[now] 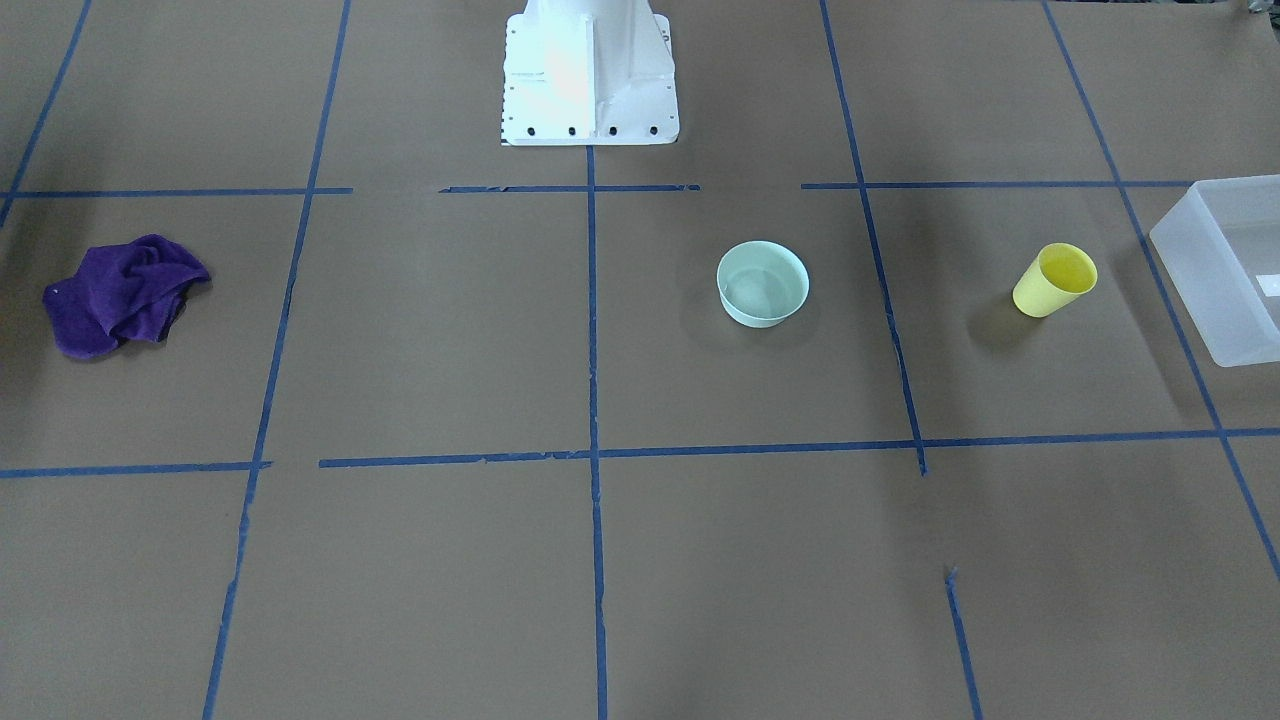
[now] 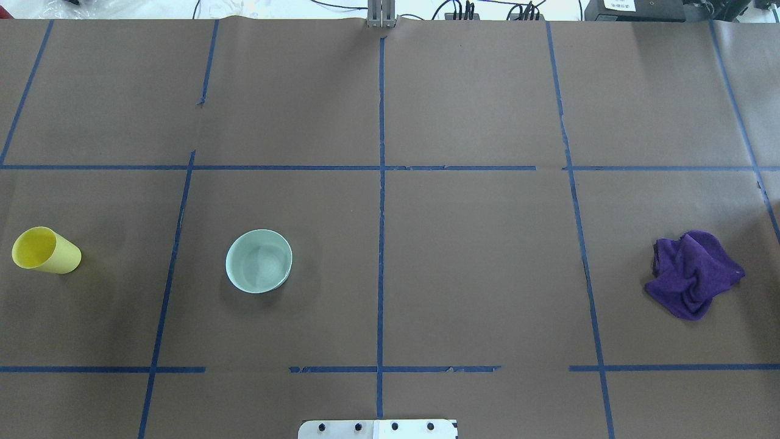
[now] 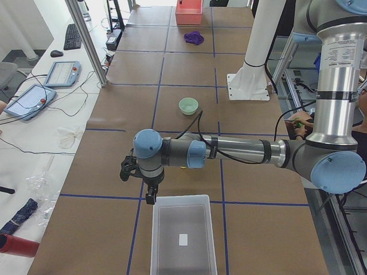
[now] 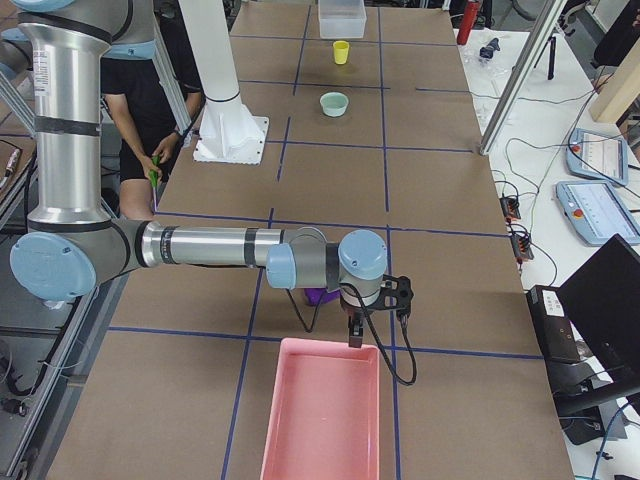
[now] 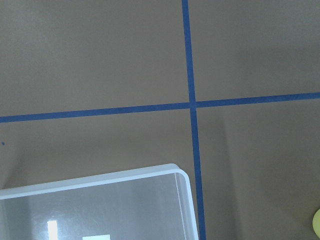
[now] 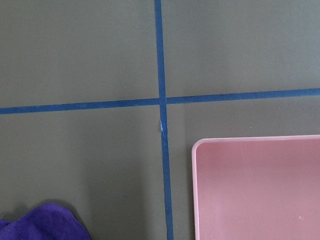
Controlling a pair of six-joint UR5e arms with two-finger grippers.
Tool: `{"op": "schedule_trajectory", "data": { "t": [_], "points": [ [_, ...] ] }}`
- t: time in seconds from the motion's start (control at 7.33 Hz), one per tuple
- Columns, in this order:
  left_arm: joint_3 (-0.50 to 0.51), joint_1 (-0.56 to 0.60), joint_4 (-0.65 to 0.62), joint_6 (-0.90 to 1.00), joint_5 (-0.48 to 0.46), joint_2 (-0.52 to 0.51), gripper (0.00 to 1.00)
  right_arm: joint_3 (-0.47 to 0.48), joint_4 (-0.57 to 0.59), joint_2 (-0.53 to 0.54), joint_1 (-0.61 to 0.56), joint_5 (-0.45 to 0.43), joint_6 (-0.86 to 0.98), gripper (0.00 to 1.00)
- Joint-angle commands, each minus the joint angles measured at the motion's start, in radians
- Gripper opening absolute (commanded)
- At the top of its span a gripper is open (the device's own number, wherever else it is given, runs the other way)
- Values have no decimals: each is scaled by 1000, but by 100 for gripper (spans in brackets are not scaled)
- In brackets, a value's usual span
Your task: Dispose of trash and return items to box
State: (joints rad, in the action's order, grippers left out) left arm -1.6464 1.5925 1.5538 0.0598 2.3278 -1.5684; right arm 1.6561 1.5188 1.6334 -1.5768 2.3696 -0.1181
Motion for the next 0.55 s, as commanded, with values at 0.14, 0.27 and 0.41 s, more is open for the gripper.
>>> {"op": "schedule_trajectory", "data": {
  "t": [0.14,0.27,0.41],
  "points": [
    [-71,-2,-1,-15,-2,-2,100,4,-2,0,0,0,-2,100],
    [-111,-8,6,-15,-1,-2,100,8,-3,0,0,0,-5,100],
    [-119,-14,6,-17,1,1,100,11,-3,0,0,0,-11,100]
  ]
}}
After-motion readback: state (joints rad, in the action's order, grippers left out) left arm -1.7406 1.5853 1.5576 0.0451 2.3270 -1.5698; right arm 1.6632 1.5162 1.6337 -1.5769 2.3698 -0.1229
